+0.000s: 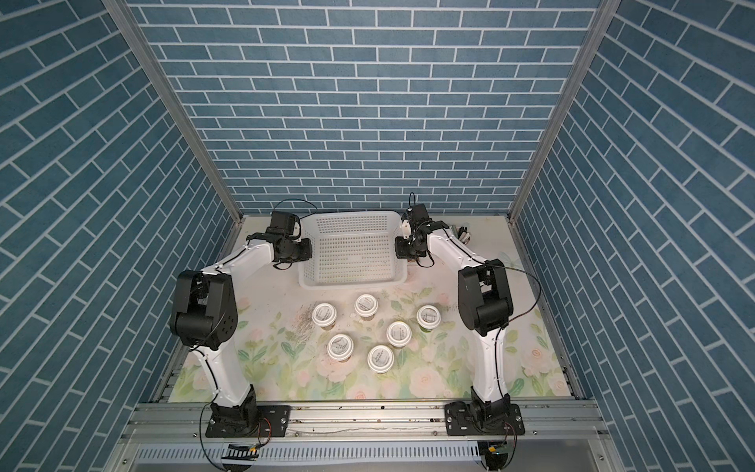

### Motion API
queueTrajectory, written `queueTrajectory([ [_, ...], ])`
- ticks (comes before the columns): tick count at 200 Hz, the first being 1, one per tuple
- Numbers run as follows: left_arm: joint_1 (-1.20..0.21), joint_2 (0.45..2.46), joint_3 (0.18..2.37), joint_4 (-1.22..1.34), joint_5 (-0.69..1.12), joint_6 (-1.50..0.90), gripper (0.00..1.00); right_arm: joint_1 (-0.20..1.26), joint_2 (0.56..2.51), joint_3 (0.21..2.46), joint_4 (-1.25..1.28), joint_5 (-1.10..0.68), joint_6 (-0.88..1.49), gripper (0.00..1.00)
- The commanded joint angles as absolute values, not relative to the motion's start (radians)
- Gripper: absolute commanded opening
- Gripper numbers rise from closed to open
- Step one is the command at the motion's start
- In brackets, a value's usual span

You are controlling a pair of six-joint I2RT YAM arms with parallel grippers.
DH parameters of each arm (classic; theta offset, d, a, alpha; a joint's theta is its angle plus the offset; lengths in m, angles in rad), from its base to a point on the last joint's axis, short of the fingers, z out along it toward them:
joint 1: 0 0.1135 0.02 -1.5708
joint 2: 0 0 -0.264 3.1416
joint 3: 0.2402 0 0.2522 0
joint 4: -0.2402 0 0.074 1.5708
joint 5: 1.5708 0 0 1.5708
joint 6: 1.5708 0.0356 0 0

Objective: Put the yogurt in the basket
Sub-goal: Place the basket at the center of the board.

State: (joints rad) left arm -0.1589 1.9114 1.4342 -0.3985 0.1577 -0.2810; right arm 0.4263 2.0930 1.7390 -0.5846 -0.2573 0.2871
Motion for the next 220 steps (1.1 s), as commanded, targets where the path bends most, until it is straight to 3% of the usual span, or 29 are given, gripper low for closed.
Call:
queueTrajectory([
  [1, -0.229, 1.912, 1.41, -0.408, 0.193, -0.298, 0.0, 0.469, 2.123, 1.732, -0.598, -0.238, 0.236, 0.0],
  [220, -0.346, 1.72, 1.173, -0.484, 0.184, -0.314, 0.0, 0.575, 1.917, 1.419, -0.632, -0.213, 0.252, 0.0],
])
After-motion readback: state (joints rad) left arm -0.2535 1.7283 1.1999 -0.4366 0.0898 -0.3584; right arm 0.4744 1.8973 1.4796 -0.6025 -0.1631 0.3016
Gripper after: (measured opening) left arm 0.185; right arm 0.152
